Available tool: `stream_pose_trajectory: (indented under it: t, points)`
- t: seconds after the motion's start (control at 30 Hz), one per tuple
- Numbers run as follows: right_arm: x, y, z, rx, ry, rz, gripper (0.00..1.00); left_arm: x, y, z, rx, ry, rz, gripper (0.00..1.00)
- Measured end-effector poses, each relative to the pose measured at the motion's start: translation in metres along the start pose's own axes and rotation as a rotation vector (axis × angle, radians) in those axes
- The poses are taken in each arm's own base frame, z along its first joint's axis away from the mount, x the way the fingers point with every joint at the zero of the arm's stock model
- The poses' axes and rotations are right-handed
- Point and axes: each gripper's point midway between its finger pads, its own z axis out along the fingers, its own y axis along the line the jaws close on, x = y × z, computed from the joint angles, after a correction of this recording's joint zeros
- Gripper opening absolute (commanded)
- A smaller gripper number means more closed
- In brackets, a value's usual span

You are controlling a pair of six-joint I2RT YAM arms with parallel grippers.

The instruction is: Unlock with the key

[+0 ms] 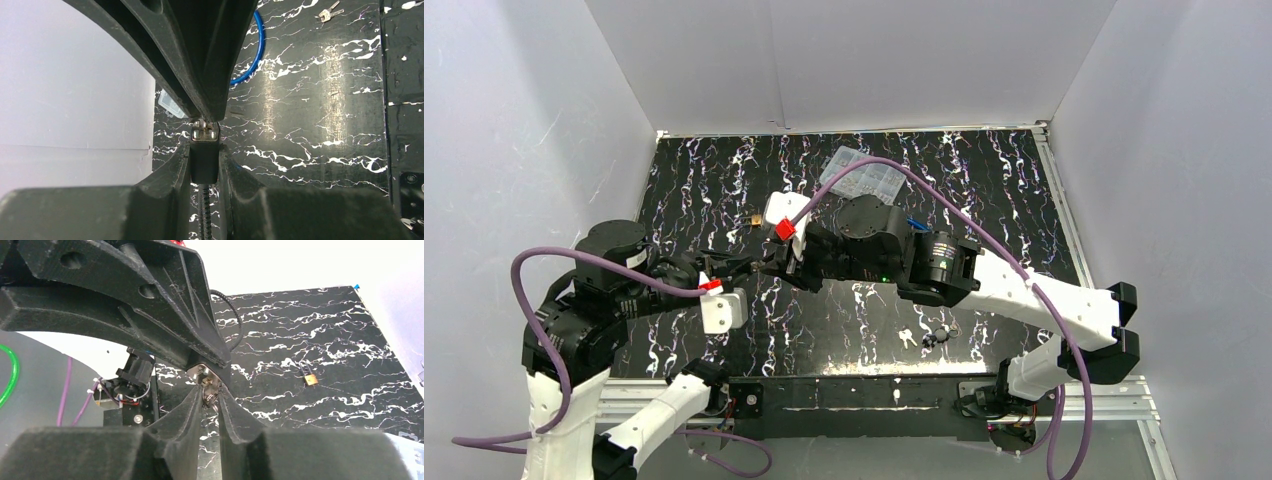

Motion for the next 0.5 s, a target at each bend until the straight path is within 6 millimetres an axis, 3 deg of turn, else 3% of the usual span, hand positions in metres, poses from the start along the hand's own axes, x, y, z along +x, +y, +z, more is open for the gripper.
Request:
stream_pose_trajectory:
  t: [0.1, 0.2, 0.5]
  points:
    - [0.0002, 0.0019, 0.0001, -0.01, 0.002, 0.002, 0.07, 0.0003, 0.0006, -0.0001, -0.003, 0.002, 0.002, 0.0]
    - [0.0005, 0.0021, 0.0006, -0.01, 0.003, 0.004, 0.01, 0.0009, 0.0007, -0.0003, -0.004, 0.005, 0.001, 0.0]
    - [-0.0004, -0.0015, 0.0031, 0.025, 0.02, 0.026, 0.01, 0.0022, 0.0036, -0.002, -0.024, 0.015, 0.029, 0.0]
